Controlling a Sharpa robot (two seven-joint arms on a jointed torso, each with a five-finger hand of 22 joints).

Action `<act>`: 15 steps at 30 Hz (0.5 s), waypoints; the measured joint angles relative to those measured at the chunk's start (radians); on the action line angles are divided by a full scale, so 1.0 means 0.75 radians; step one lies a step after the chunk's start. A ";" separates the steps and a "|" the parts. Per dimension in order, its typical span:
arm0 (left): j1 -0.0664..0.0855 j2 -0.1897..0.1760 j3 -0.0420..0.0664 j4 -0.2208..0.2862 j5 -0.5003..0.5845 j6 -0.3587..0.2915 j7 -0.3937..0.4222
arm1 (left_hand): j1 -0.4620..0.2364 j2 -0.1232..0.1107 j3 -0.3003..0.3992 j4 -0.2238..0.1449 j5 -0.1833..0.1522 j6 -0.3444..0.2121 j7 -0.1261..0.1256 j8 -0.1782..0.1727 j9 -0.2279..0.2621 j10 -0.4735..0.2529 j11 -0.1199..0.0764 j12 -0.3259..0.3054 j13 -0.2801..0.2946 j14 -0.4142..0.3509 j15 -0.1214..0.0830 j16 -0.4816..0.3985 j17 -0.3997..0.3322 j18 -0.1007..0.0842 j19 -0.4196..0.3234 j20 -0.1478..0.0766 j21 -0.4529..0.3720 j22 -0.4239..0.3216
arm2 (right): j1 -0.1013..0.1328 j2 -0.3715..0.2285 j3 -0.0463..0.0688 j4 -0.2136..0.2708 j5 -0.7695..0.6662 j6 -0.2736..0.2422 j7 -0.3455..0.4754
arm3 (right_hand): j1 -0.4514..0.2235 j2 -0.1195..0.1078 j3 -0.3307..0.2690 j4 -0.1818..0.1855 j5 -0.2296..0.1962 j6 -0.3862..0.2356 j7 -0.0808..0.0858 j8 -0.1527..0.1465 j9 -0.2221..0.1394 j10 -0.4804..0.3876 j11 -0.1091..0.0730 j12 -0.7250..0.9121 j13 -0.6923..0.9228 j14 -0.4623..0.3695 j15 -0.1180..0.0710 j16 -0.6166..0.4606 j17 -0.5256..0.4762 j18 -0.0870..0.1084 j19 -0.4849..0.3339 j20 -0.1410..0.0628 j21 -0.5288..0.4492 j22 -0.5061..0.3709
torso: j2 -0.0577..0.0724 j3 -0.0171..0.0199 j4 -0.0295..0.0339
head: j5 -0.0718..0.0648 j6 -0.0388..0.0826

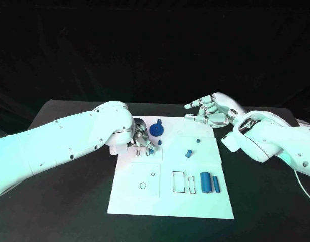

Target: Assemble the parts on the task board

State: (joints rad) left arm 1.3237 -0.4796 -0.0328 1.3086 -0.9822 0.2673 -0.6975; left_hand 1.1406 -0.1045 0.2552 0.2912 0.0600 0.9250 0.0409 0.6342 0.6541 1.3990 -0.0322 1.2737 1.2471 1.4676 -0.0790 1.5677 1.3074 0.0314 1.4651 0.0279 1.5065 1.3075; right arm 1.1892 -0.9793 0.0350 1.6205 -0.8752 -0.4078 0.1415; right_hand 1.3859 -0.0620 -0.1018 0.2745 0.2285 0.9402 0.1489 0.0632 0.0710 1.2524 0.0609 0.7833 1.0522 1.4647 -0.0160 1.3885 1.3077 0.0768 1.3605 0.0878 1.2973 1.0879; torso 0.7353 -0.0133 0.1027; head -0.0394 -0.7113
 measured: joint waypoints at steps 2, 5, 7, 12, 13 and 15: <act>0.000 0.001 0.000 0.000 0.000 0.000 0.000 | 0.000 0.000 0.000 0.000 0.000 0.000 0.000 0.000 0.000 0.000 0.000 0.000 0.000 0.000 0.000 0.000 0.000 0.000 0.000 0.000 0.000 0.000 | -0.001 0.002 0.000 -0.001 0.000 0.001 0.000 | 0.000 0.000 0.000 0.000 0.000 0.000 0.000 0.000 0.000 0.000 0.000 0.000 0.000 0.000 0.000 0.000 0.001 0.000 0.000 0.000 0.000 0.000 | 0.000 0.0001 0.0008 | 0.000 0.000; 0.000 0.002 0.000 0.001 -0.001 0.000 0.000 | 0.000 0.000 0.000 0.000 0.000 0.000 0.000 0.000 0.000 0.000 0.000 0.000 0.000 0.000 0.000 0.000 0.000 0.000 0.000 0.000 0.000 0.000 | -0.001 0.005 0.000 -0.003 0.000 0.002 0.000 | 0.000 0.000 0.000 0.000 0.000 0.000 0.000 0.000 0.000 0.000 0.000 0.000 0.000 0.000 0.000 0.000 0.001 0.000 0.000 0.000 0.000 0.000 | 0.000 0.0001 0.0013 | 0.002 -0.001; 0.000 0.003 -0.001 0.001 -0.001 0.000 0.000 | -0.011 -0.011 0.024 0.000 0.000 0.000 0.000 -0.006 0.004 0.000 0.000 0.000 0.001 0.000 0.000 0.000 0.000 0.000 0.000 0.000 0.000 0.000 | -0.002 0.007 -0.001 -0.004 0.000 0.003 -0.001 | 0.000 0.000 0.000 0.000 0.000 0.000 0.000 0.000 0.000 0.000 0.000 0.000 0.000 0.000 0.000 0.000 0.000 0.000 0.000 0.000 0.000 0.000 | -0.001 0.0008 0.0013 | 0.002 -0.001; 0.000 0.005 -0.001 0.000 -0.001 0.001 0.000 | -0.012 -0.012 0.058 -0.002 0.010 0.000 0.000 -0.006 0.010 0.000 0.000 0.000 0.003 -0.003 -0.003 0.000 0.000 0.000 0.000 0.000 0.005 0.000 | -0.004 0.010 -0.001 -0.006 0.000 0.006 -0.001 | 0.000 0.000 0.000 0.000 0.000 0.000 0.000 0.000 0.000 0.000 0.000 0.000 0.000 0.000 0.000 0.000 0.000 0.000 0.000 0.000 0.000 0.000 | -0.001 0.0010 0.0010 | 0.003 -0.001; 0.000 0.005 -0.001 0.000 -0.002 0.001 0.000 | -0.012 -0.012 0.069 -0.002 0.019 0.000 0.000 -0.006 0.011 0.000 0.000 0.000 0.003 -0.005 -0.005 0.000 0.000 0.000 0.000 0.000 0.005 0.000 | -0.004 0.010 -0.001 -0.006 0.000 0.006 -0.001 | 0.000 0.000 0.000 0.000 0.000 0.000 0.000 0.000 0.000 0.000 0.000 0.000 0.000 0.000 0.000 0.000 0.000 0.000 0.000 0.000 0.000 0.000 | -0.001 0.0010 0.0008 | 0.003 -0.001; 0.000 0.005 -0.001 0.000 -0.002 0.002 0.000 | -0.007 -0.017 0.087 -0.003 0.037 0.000 0.000 -0.006 0.014 0.000 0.000 0.000 0.003 -0.005 -0.005 0.000 0.000 0.000 0.000 0.000 0.005 0.000 | -0.005 0.010 -0.002 -0.007 0.000 0.007 -0.001 | 0.000 0.000 0.000 0.000 0.000 0.000 0.000 0.000 0.000 0.000 0.000 0.000 0.000 0.000 0.000 0.000 0.000 0.000 0.000 0.000 0.000 0.000 | 0.000 0.0010 0.0008 | 0.003 0.000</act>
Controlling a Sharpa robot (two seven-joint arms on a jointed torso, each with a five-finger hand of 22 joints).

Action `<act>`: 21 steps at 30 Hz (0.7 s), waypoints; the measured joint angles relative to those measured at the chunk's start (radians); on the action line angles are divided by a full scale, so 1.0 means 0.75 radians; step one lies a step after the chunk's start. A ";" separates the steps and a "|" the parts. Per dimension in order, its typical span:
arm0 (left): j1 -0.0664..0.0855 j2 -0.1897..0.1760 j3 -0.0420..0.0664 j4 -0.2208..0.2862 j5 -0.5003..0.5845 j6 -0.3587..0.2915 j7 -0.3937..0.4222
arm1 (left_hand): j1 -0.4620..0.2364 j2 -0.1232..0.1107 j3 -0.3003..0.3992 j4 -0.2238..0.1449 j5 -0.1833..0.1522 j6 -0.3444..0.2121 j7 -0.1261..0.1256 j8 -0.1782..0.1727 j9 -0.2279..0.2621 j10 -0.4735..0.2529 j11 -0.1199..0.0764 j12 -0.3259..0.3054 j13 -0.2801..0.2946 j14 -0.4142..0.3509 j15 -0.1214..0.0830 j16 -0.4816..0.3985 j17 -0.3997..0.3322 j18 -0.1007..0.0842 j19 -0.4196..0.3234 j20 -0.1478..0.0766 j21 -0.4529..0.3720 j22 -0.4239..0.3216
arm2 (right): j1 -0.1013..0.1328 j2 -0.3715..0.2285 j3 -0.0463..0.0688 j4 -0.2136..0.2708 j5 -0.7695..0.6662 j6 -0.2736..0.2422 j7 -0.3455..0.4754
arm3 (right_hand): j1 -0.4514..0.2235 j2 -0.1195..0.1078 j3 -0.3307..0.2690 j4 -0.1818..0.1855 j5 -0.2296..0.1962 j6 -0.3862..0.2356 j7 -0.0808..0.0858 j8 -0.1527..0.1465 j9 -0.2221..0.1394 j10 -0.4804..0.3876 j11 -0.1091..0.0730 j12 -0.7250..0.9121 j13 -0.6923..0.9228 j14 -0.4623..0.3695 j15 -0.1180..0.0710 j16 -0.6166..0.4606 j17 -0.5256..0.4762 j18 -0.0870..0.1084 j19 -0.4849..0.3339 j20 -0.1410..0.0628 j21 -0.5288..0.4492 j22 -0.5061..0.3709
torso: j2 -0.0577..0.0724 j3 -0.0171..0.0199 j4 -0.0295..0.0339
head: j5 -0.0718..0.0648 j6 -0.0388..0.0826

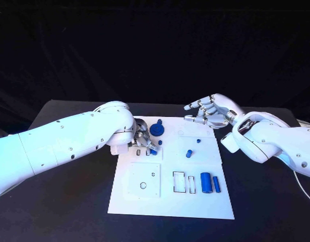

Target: Assemble the parts on the task board

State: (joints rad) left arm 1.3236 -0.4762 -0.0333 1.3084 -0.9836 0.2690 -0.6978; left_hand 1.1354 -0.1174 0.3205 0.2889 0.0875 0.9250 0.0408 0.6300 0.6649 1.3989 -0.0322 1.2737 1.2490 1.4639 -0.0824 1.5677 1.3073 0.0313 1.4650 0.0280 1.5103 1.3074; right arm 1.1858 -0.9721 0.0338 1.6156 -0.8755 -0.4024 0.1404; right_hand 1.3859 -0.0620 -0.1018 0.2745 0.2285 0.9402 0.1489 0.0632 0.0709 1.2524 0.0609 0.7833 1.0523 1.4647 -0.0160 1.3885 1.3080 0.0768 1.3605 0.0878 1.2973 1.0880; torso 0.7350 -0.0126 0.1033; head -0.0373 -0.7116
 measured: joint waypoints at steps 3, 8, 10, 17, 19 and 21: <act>0.000 0.000 0.000 0.000 0.000 0.003 0.000 | 0.006 -0.006 0.025 -0.004 0.013 0.000 0.000 -0.005 0.004 0.000 0.000 0.000 0.000 0.000 0.000 0.000 0.000 0.000 0.000 0.000 0.000 0.000 | 0.000 0.000 0.000 0.000 0.000 0.001 0.000 | 0.000 0.000 0.000 0.000 0.000 0.000 0.000 0.000 0.000 0.000 0.000 0.000 0.000 0.000 0.000 0.000 0.000 0.000 0.000 0.000 0.000 0.000 | 0.000 0.0001 -0.0004 | 0.000 0.000; 0.000 -0.002 0.000 -0.001 -0.001 0.010 0.000 | 0.024 -0.024 0.078 -0.013 0.040 0.000 0.000 -0.010 0.011 0.000 0.000 0.000 0.000 0.005 -0.005 0.000 0.000 0.000 0.000 0.000 0.000 0.000 | -0.001 0.000 0.000 0.000 0.000 0.003 -0.001 | 0.000 0.000 -0.004 0.004 0.000 0.000 0.000 0.008 0.001 0.000 0.000 0.000 0.000 0.000 0.000 0.000 0.000 0.000 0.000 0.000 0.000 0.000 | 0.001 0.0001 0.0000 | 0.000 -0.002; 0.000 -0.003 0.000 -0.002 -0.001 0.013 0.000 | 0.032 -0.032 0.099 -0.017 0.045 -0.005 -0.005 -0.012 0.013 0.000 0.000 0.000 0.000 0.005 -0.005 0.000 0.000 0.000 0.000 0.000 0.000 0.000 | -0.001 0.000 0.000 0.000 0.000 0.003 -0.001 | 0.000 0.000 -0.004 0.004 0.000 0.000 0.000 0.008 0.001 0.000 0.000 0.000 0.000 0.000 0.000 0.000 0.000 0.000 0.000 0.000 0.000 0.000 | 0.001 0.0000 0.0000 | 0.000 -0.003; 0.000 -0.004 0.000 -0.004 -0.001 0.018 0.000 | 0.032 -0.032 0.108 -0.011 0.045 -0.005 -0.005 -0.013 0.016 0.000 0.000 0.000 0.001 0.005 -0.005 0.000 0.001 0.000 0.000 0.000 0.000 0.000 | -0.001 0.000 -0.001 0.000 0.000 0.004 -0.001 | 0.000 0.000 -0.004 0.004 0.000 0.005 0.005 0.008 0.001 0.000 0.000 0.000 0.000 0.000 0.000 0.000 0.000 0.000 0.000 0.000 0.000 0.000 | 0.001 -0.0005 0.0005 | 0.000 -0.005; 0.000 -0.004 0.000 -0.003 -0.001 0.017 -0.001 | 0.028 -0.035 0.113 -0.006 0.045 -0.005 -0.005 -0.013 0.018 0.000 0.000 0.000 0.004 0.005 -0.005 0.000 0.001 0.000 0.000 0.000 0.000 0.000 | -0.001 0.001 -0.001 0.000 0.000 0.005 -0.002 | 0.000 0.000 -0.004 0.004 0.000 0.005 0.005 0.008 0.001 0.000 0.000 0.000 0.000 0.000 0.000 0.000 0.000 0.000 0.000 0.000 0.000 0.000 | 0.001 -0.0004 0.0006 | 0.000 -0.005; 0.000 -0.004 0.000 -0.002 0.000 0.016 -0.001 | 0.013 -0.049 0.113 -0.006 0.045 -0.002 -0.007 -0.013 0.021 0.000 0.000 0.000 0.005 0.005 -0.005 0.000 0.001 0.000 0.000 0.000 0.000 0.000 | -0.001 0.002 -0.001 -0.001 -0.001 0.005 -0.002 | 0.000 0.000 -0.004 0.004 0.000 0.005 0.005 0.008 0.001 0.000 0.000 0.000 0.000 0.000 0.000 0.000 0.000 0.000 0.000 0.000 0.000 0.000 | 0.001 -0.0004 0.0005 | -0.001 -0.004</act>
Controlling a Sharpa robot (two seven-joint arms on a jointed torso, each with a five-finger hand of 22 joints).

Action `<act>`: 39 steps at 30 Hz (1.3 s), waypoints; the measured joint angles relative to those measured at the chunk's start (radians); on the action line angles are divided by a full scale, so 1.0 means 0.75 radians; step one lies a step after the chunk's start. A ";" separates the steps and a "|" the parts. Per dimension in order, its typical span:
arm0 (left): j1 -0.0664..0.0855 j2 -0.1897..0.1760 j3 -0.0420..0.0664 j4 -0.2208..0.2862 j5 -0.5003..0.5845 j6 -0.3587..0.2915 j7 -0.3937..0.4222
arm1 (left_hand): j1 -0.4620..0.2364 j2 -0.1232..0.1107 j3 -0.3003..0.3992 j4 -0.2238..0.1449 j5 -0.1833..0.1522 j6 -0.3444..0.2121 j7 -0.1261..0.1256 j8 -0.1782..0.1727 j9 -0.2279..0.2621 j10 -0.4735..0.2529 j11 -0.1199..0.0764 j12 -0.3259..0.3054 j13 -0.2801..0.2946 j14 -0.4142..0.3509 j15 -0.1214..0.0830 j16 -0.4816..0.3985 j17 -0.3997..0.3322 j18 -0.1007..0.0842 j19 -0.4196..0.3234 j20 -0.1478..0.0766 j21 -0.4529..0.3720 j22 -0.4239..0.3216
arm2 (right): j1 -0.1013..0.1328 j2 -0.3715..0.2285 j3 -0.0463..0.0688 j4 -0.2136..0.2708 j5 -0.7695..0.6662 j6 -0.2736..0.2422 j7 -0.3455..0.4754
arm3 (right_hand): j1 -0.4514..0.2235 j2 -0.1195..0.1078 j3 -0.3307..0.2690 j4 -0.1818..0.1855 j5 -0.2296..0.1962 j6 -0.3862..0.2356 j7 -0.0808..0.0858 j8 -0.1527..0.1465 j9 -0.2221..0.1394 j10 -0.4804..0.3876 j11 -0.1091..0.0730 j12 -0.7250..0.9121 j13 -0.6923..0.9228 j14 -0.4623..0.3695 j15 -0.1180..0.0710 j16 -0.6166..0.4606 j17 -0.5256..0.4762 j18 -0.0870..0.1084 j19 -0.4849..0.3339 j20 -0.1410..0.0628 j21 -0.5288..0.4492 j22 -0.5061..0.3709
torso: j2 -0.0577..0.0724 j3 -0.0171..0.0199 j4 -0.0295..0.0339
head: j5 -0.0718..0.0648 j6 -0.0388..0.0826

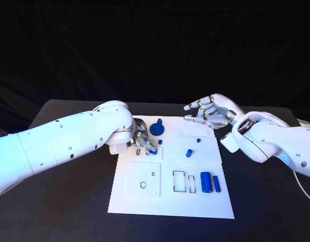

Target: Assemble the parts on the task board

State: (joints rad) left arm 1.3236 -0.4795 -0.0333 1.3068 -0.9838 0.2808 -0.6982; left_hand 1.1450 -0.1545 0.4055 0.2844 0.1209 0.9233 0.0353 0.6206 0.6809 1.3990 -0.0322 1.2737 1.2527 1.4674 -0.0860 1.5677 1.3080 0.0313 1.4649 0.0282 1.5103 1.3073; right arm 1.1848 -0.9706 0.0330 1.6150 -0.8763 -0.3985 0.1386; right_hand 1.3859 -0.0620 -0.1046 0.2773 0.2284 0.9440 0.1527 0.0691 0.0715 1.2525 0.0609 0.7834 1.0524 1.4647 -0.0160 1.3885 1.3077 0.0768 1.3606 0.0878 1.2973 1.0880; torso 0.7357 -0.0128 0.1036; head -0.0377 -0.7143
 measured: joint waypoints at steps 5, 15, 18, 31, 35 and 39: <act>0.000 -0.002 0.000 0.004 0.001 -0.005 0.000 | -0.040 -0.002 -0.004 0.004 0.000 0.010 0.000 0.000 0.005 0.000 0.000 0.000 0.002 0.000 0.000 0.000 0.000 0.000 0.000 0.000 0.000 0.000 | -0.002 0.003 0.000 -0.001 -0.025 0.003 -0.010 | 0.031 0.030 -0.006 -0.021 0.008 0.031 -0.015 0.010 0.005 0.001 -0.001 0.011 0.000 0.000 0.000 0.000 0.000 0.000 0.000 0.000 0.000 0.002 | 0.000 0.0001 -0.0005 | 0.000 0.002; -0.005 -0.082 0.001 0.064 0.013 -0.051 0.000 | -0.053 0.002 -0.007 0.007 0.000 0.010 0.000 0.000 0.007 0.000 0.000 0.000 0.002 0.000 0.000 0.000 0.000 0.000 0.000 0.000 0.000 0.001 | -0.043 0.043 -0.001 0.053 -0.333 0.008 -0.140 | 0.149 0.058 0.052 -0.104 -0.027 0.117 -0.036 0.036 0.013 0.073 -0.032 0.127 0.055 0.002 -0.022 0.063 0.000 0.000 0.051 -0.026 0.063 0.112 | 0.001 0.0010 -0.0019 | -0.004 0.005; -0.009 -0.122 0.001 0.096 0.027 -0.077 0.000 | -0.053 0.002 -0.007 0.007 0.003 0.010 0.000 0.000 0.008 0.000 0.000 -0.009 -0.007 0.000 0.000 0.000 0.000 0.000 0.000 0.000 0.000 0.001 | -0.054 0.069 -0.002 0.071 -0.466 0.016 -0.209 | 0.149 0.058 0.057 -0.109 -0.068 0.129 -0.038 0.036 0.013 0.085 -0.035 0.150 0.066 0.002 -0.022 0.069 0.000 0.000 0.060 -0.031 0.067 0.128 | 0.001 0.0010 -0.0008 | -0.005 0.005; -0.027 -0.347 -0.004 0.250 0.174 -0.335 0.098 | -0.005 0.004 0.058 -0.007 0.008 -0.052 0.038 -0.087 -0.029 -0.127 0.027 -0.210 -0.200 0.000 0.010 0.000 0.000 0.031 -0.012 0.012 -0.161 0.000 | -0.102 0.228 -0.023 0.055 -0.903 0.074 -0.496 | 0.131 0.040 0.057 -0.109 -0.122 0.145 -0.040 0.031 0.007 0.090 -0.038 0.140 0.059 0.002 -0.022 0.074 0.000 0.000 0.060 -0.031 0.072 0.132 | 0.000 -0.0014 0.0058 | -0.020 0.004; -0.041 -0.407 -0.007 0.311 0.253 -0.443 0.173 | 0.014 -0.002 0.063 -0.011 0.008 -0.052 0.038 -0.093 -0.040 -0.129 0.028 -0.223 -0.220 0.000 0.010 0.000 0.000 0.031 -0.022 0.012 -0.180 -0.018 | -0.114 0.270 -0.026 0.036 -0.951 0.088 -0.540 | 0.126 0.035 0.057 -0.109 -0.121 0.145 -0.040 0.031 0.006 0.088 -0.036 0.163 0.074 0.002 -0.022 0.084 0.000 0.000 0.060 -0.031 0.079 0.142 | 0.000 -0.0029 0.0064 | -0.021 0.004; -0.051 -0.459 -0.007 0.367 0.343 -0.545 0.261 | 0.041 0.001 0.063 -0.011 0.008 -0.058 0.044 -0.106 -0.053 -0.170 0.035 -0.283 -0.277 -0.003 0.018 -0.005 0.000 0.053 -0.068 0.018 -0.249 -0.100 | -0.126 0.312 -0.030 0.010 -0.979 0.101 -0.569 | 0.126 0.035 0.057 -0.109 -0.121 0.145 -0.040 0.031 0.006 0.094 -0.036 0.181 0.093 0.002 -0.022 0.085 0.000 0.000 0.060 -0.031 0.079 0.148 | 0.002 -0.0052 0.0049 | -0.023 0.004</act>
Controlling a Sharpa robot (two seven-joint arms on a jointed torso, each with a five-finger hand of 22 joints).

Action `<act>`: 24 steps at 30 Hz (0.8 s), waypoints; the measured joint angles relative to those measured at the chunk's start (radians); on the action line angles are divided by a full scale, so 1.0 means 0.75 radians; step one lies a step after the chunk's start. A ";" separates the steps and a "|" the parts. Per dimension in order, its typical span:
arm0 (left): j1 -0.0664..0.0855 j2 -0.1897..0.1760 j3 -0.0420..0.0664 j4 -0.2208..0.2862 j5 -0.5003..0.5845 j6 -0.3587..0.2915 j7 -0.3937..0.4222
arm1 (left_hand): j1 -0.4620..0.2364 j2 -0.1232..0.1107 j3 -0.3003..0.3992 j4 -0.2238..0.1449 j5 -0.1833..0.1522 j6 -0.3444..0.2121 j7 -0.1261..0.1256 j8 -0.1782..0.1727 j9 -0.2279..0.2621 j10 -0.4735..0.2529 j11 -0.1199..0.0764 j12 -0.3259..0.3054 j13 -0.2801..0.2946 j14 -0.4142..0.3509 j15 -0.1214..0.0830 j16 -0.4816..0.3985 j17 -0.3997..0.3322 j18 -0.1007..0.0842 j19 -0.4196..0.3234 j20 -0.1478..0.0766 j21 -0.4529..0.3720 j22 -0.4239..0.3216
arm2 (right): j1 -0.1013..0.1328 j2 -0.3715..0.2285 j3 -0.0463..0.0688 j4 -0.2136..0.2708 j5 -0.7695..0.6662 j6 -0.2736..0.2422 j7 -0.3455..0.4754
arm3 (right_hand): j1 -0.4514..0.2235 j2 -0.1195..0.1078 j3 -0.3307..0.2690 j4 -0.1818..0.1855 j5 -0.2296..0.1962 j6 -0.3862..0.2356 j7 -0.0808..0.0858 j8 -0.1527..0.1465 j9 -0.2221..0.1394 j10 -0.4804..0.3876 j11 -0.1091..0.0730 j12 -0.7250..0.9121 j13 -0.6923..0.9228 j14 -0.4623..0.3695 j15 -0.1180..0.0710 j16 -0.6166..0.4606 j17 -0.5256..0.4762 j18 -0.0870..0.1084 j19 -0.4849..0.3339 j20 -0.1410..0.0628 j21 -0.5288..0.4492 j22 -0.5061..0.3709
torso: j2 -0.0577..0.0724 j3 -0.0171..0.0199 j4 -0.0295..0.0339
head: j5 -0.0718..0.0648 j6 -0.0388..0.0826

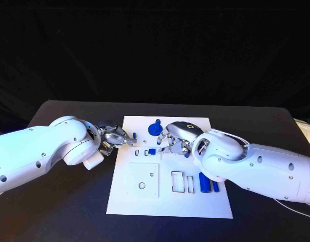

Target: Assemble the parts on the task board

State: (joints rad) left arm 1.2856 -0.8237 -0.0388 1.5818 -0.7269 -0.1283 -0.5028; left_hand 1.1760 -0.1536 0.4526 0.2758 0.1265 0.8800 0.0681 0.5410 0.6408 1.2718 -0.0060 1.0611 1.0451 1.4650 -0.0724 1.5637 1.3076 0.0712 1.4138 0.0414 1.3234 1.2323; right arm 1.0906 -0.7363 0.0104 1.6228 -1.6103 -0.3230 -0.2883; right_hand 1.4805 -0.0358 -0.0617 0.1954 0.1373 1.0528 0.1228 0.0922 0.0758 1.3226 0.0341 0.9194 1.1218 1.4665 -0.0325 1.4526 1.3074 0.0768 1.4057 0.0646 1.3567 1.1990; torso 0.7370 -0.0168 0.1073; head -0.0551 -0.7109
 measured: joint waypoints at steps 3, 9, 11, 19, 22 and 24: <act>-0.004 -0.029 0.000 0.030 0.078 -0.071 0.073 | 0.016 0.007 0.000 0.000 0.000 -0.007 0.007 -0.007 -0.010 -0.026 0.008 -0.043 -0.044 0.001 0.004 -0.024 0.000 0.009 -0.021 0.004 -0.043 -0.050 | -0.006 0.024 -0.003 -0.019 -0.014 0.010 -0.015 | -0.007 -0.007 0.002 0.002 0.000 0.000 0.000 -0.005 -0.001 0.003 -0.001 0.007 0.001 0.000 0.000 0.007 0.000 0.000 0.000 0.000 0.005 0.002 | 0.001 -0.0015 0.0001 | -0.002 -0.001; -0.007 -0.070 0.000 0.070 0.210 -0.172 0.193 | 0.018 0.008 0.000 0.000 0.000 -0.009 0.009 -0.007 -0.015 -0.031 0.012 -0.048 -0.060 0.001 0.004 -0.026 0.000 0.009 -0.025 0.009 -0.061 -0.072 | -0.014 0.050 -0.006 -0.041 -0.031 0.028 -0.025 | -0.007 -0.007 0.004 0.004 0.000 0.000 0.000 -0.005 -0.001 0.003 -0.002 0.017 0.008 0.000 0.000 0.008 0.000 0.000 0.005 -0.005 0.005 0.007 | 0.003 -0.0041 0.0008 | -0.005 -0.003; -0.007 -0.079 0.000 0.078 0.243 -0.195 0.224 | 0.028 0.008 0.000 0.000 0.000 -0.014 0.014 -0.007 -0.015 -0.031 0.012 -0.057 -0.062 0.001 0.004 -0.031 0.000 0.009 -0.025 0.009 -0.061 -0.075 | -0.015 0.055 -0.007 -0.043 -0.034 0.035 -0.025 | -0.007 -0.007 0.004 0.004 0.000 0.000 0.000 -0.005 -0.001 0.003 -0.002 0.021 0.010 0.000 0.000 0.013 0.000 0.000 0.009 0.000 0.005 0.009 | 0.004 -0.0043 0.0008 | -0.005 -0.005; -0.008 -0.092 0.000 0.098 0.310 -0.254 0.298 | 0.034 0.013 0.004 -0.004 0.000 -0.014 0.014 -0.012 -0.019 -0.031 0.012 -0.057 -0.062 0.001 0.004 -0.031 0.000 0.009 -0.025 0.009 -0.061 -0.075 | -0.020 0.078 -0.008 -0.051 -0.039 0.062 -0.024 | -0.013 -0.013 0.008 0.008 0.000 0.004 -0.004 -0.010 -0.003 0.012 -0.002 0.036 0.024 0.000 0.000 0.020 0.001 0.000 0.009 0.000 0.013 0.018 | 0.004 -0.0041 0.0003 | -0.004 -0.009; -0.008 -0.093 0.000 0.100 0.323 -0.268 0.314 | 0.034 0.013 0.004 -0.004 0.000 -0.014 0.014 -0.012 -0.019 -0.031 0.012 -0.057 -0.062 0.001 0.004 -0.031 0.000 0.009 -0.025 0.009 -0.061 -0.075 | -0.021 0.080 -0.008 -0.053 -0.040 0.069 -0.024 | -0.013 -0.013 0.011 0.012 0.006 0.007 -0.002 -0.010 -0.003 0.016 0.002 0.045 0.028 0.000 0.000 0.020 0.001 0.000 0.009 0.000 0.013 0.020 | 0.004 -0.0033 0.0005 | -0.003 -0.012; -0.008 -0.093 0.000 0.101 0.331 -0.275 0.323 | 0.034 0.013 0.004 -0.004 0.000 -0.014 0.014 -0.012 -0.019 -0.031 0.012 -0.057 -0.062 0.001 0.004 -0.031 0.000 0.009 -0.025 0.009 -0.061 -0.075 | -0.021 0.082 -0.008 -0.053 -0.041 0.074 -0.024 | -0.013 -0.013 0.011 0.012 0.006 0.009 0.000 -0.010 -0.003 0.016 0.002 0.052 0.030 0.000 0.000 0.020 0.001 0.000 0.009 0.000 0.016 0.021 | 0.004 -0.0027 0.0006 | -0.001 -0.013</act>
State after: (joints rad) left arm 1.2793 -0.8938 -0.0389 1.6575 -0.4789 -0.3345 -0.2606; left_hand 1.2013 -0.1436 0.4553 0.2731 0.1265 0.8698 0.0783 0.5322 0.6265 1.2488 0.0033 1.0186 0.9986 1.4654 -0.0695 1.5403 1.3074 0.0777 1.3949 0.0479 1.2779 1.1758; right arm 1.0746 -0.6747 0.0043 1.5827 -1.6408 -0.2674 -0.3064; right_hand 1.4709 -0.0453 -0.0531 0.2042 0.1415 1.0593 0.1231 0.0844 0.0739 1.3347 0.0359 0.9582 1.1445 1.4665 -0.0325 1.4679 1.3080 0.0769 1.4127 0.0646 1.3685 1.2147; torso 0.7397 -0.0188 0.1078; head -0.0561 -0.7203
